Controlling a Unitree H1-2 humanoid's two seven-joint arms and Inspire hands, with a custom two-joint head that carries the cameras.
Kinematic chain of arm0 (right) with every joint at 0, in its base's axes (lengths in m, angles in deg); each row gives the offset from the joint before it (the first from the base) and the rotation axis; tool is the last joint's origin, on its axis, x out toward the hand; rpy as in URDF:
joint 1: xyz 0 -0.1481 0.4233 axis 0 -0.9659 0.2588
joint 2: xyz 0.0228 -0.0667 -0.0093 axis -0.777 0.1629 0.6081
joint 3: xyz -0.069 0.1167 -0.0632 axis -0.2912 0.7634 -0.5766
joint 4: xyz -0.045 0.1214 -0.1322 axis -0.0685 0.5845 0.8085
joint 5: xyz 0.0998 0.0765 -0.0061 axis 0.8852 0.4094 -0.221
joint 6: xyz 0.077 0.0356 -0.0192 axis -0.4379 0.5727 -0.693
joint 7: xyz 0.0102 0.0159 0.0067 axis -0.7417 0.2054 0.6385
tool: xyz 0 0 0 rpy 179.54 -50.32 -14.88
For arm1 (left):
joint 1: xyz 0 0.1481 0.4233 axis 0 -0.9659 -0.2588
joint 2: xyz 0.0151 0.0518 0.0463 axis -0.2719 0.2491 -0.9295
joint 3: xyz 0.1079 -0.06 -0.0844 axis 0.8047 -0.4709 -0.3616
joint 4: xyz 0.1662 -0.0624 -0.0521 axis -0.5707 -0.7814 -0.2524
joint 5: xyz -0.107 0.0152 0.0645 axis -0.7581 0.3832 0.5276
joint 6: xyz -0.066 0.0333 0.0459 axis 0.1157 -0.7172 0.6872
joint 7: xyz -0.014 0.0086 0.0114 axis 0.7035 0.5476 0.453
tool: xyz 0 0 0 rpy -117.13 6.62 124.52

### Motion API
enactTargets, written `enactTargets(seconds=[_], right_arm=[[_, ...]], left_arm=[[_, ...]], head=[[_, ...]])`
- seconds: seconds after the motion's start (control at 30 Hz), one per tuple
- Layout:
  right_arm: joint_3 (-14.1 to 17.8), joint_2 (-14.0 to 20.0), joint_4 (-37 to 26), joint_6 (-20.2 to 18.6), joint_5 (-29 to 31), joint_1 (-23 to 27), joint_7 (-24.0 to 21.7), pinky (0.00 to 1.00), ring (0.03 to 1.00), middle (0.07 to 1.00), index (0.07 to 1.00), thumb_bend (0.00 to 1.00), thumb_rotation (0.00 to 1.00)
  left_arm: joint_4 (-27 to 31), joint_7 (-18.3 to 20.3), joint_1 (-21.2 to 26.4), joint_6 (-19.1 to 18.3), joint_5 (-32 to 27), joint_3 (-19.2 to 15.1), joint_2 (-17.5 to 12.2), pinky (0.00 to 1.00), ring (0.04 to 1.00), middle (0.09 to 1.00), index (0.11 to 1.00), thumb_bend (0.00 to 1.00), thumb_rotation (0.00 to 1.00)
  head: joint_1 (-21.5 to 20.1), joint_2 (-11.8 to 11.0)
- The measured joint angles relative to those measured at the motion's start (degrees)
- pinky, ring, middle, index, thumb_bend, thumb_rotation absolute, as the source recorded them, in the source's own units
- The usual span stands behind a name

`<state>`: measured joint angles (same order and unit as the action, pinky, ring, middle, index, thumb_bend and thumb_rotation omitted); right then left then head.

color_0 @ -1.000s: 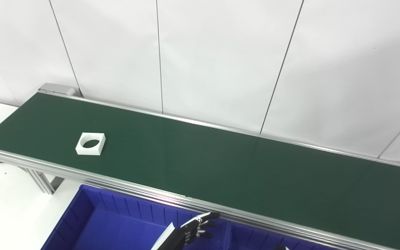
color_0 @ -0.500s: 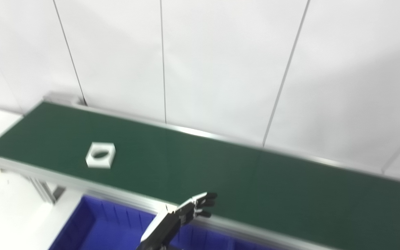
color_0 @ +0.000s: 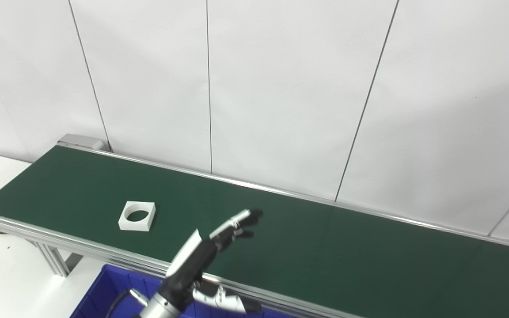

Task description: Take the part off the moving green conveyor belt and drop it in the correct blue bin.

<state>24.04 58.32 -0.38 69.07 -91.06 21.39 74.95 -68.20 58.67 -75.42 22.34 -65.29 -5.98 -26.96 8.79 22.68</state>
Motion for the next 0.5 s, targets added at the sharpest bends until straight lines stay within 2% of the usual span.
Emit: enactTargets(seconds=[0.1, 0.3, 0.47, 0.5], right_arm=[[-0.10, 0.03, 0.00, 0.00, 0.12, 0.01, 0.04, 0.72, 0.801, 0.844, 0.857, 0.69, 0.32], [-0.09, 0.06, 0.04, 0.00, -0.29, 0.06, 0.40, 0.70, 0.792, 0.841, 0.855, 0.72, 0.36], [-0.14, 0.14, 0.27, 0.00, -0.12, 0.18, 0.52, 0.71, 0.797, 0.843, 0.855, 0.71, 0.35], [-0.15, 0.15, 0.38, 0.00, 0.01, 0.26, 0.53, 0.71, 0.800, 0.844, 0.856, 0.71, 0.36]], left_arm=[[0.66, -0.74, 0.70, -2.14, 0.99, -1.70, -0.08, 0.90, 0.958, 0.980, 0.932, 0.85, 0.36], [0.65, -3.32, 2.41, -6.74, 5.76, -4.97, -0.42, 0.87, 0.929, 0.970, 0.929, 0.80, 0.30], [-0.11, -5.39, 3.18, -7.16, 9.55, -5.44, -0.40, 0.86, 0.923, 0.972, 0.934, 0.79, 0.27], [-0.30, -5.52, 3.25, -7.20, 10.30, -5.35, -0.40, 0.90, 0.945, 0.982, 0.944, 0.78, 0.27]], head=[[0.35, 0.09], [0.79, 0.00], [0.97, 0.26], [1.23, 0.26]])
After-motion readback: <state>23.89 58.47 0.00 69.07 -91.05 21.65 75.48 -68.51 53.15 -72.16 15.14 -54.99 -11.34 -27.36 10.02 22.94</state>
